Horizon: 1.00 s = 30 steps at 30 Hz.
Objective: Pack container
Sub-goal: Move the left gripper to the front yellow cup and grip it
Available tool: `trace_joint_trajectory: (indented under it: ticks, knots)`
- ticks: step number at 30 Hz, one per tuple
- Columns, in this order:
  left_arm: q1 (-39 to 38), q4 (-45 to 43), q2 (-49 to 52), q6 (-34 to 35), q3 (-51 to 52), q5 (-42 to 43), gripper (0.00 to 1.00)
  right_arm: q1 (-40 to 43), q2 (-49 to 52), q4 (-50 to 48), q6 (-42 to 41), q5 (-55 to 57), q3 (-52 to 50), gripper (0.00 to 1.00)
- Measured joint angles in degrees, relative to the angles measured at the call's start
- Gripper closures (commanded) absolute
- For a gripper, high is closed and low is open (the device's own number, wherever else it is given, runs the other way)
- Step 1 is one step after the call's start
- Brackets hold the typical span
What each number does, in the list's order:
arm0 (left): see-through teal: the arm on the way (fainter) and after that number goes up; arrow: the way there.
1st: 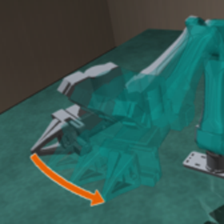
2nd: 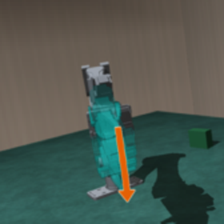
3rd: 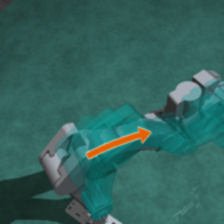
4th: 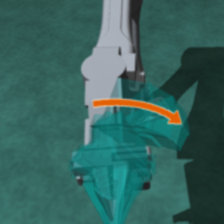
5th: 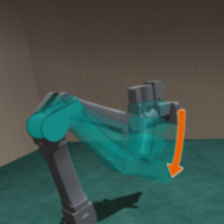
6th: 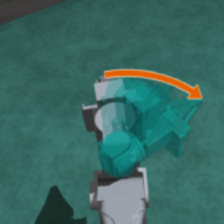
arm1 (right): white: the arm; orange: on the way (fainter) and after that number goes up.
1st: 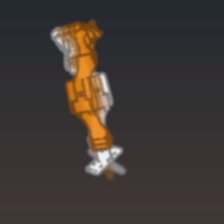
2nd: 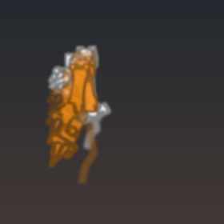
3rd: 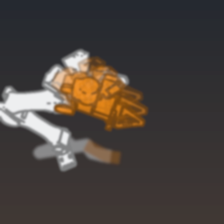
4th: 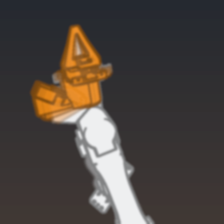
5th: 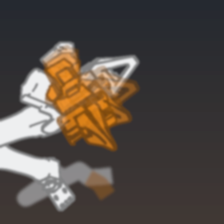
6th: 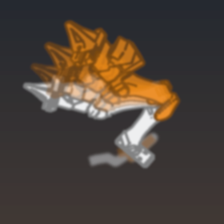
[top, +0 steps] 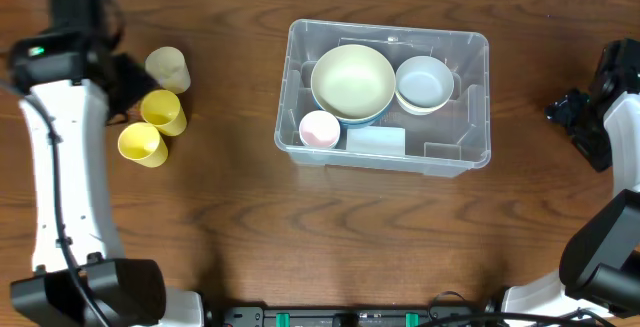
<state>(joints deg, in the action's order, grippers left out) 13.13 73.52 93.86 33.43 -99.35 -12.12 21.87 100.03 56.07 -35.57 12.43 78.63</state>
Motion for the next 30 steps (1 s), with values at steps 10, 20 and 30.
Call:
trace_joint_trajectory:
  ticks: [10,20,30]
  knots:
    - [9.29,-5.05,0.07,7.76,11.69,4.0,0.02,0.0,0.0,0.0,0.0,0.0,0.0,0.01]
    - [9.81,-12.52,0.2,5.7,20.11,10.62,0.02,-0.02,0.0,0.0,0.0,0.0,0.0,0.01]
    - [9.81,-15.63,0.22,7.1,25.57,11.63,0.02,0.0,0.0,0.0,0.0,0.0,0.0,0.01]
